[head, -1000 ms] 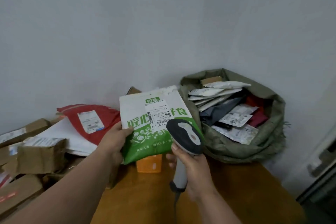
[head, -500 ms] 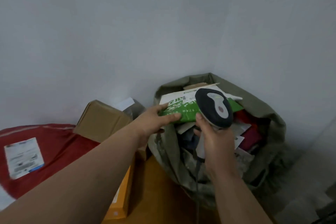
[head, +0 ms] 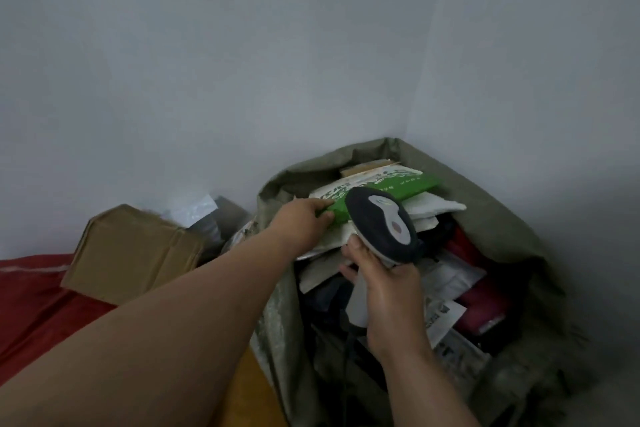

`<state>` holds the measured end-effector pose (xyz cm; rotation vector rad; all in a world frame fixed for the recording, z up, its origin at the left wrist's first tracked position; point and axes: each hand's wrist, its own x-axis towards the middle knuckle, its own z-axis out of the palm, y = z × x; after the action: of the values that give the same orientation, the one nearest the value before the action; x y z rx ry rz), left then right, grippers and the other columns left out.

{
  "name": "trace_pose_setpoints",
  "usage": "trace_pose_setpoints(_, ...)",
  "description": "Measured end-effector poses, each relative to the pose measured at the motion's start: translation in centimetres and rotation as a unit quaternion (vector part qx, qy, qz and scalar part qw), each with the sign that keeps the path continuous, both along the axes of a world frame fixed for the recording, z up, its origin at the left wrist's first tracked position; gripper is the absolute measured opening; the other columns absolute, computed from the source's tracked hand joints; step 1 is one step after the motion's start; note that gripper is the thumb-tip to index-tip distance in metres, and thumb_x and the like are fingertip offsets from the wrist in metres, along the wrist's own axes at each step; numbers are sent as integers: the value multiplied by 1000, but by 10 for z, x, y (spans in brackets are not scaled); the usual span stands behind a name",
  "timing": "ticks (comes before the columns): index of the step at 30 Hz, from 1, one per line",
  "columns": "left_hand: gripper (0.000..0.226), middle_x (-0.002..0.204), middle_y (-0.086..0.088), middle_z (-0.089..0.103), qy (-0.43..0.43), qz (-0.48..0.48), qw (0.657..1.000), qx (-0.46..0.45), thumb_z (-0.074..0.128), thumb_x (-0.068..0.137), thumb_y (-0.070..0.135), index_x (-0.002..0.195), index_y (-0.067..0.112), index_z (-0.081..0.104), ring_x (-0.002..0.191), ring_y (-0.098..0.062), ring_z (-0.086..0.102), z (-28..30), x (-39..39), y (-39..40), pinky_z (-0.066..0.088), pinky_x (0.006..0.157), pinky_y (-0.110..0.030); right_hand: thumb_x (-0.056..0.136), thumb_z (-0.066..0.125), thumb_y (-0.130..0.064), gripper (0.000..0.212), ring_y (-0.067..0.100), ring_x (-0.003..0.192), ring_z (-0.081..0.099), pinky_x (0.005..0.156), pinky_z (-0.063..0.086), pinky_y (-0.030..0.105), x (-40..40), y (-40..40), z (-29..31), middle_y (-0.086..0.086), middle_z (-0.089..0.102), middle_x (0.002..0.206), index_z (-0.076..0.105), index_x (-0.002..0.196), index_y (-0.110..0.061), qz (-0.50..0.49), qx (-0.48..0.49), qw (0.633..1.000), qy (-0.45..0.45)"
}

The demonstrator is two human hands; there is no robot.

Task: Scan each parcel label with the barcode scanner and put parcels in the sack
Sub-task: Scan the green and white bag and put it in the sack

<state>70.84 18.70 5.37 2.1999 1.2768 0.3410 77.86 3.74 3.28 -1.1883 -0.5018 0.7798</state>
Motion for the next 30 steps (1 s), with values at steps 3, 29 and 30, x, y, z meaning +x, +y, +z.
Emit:
trace_pose_setpoints(3, 39, 135, -9, 61, 51, -46, 997, -31, 48, 103, 37, 139, 25, 56, 124, -24, 55, -8, 17, 3, 38, 93, -24, 83, 76, -22, 41, 15, 99, 71, 74, 59, 26, 4, 0, -4, 6, 75, 108, 68, 121, -10, 2, -1, 1000, 9)
trace_pose_setpoints(29, 26, 100, -5, 68, -224, 366, 897, -109, 50, 102, 37, 114, 20, 65, 95, -24, 64, -62, -519, -192, 52, 77, -36, 85, 77, -27, 22, 24, 81, 75, 75, 61, 37, -374, -108, -17, 7, 75, 87, 72, 100, -11, 259, -140, 955, -40)
trace_pose_setpoints(30, 27, 97, -6, 67, -221, 378, 892, -114, 50, 103, 37, 114, 19, 66, 91, -23, 64, -63, -538, -200, 50, 71, -33, 85, 77, -28, 24, 24, 81, 75, 73, 61, 36, -390, -112, -19, 7, 75, 87, 72, 100, -10, 263, -143, 953, -42)
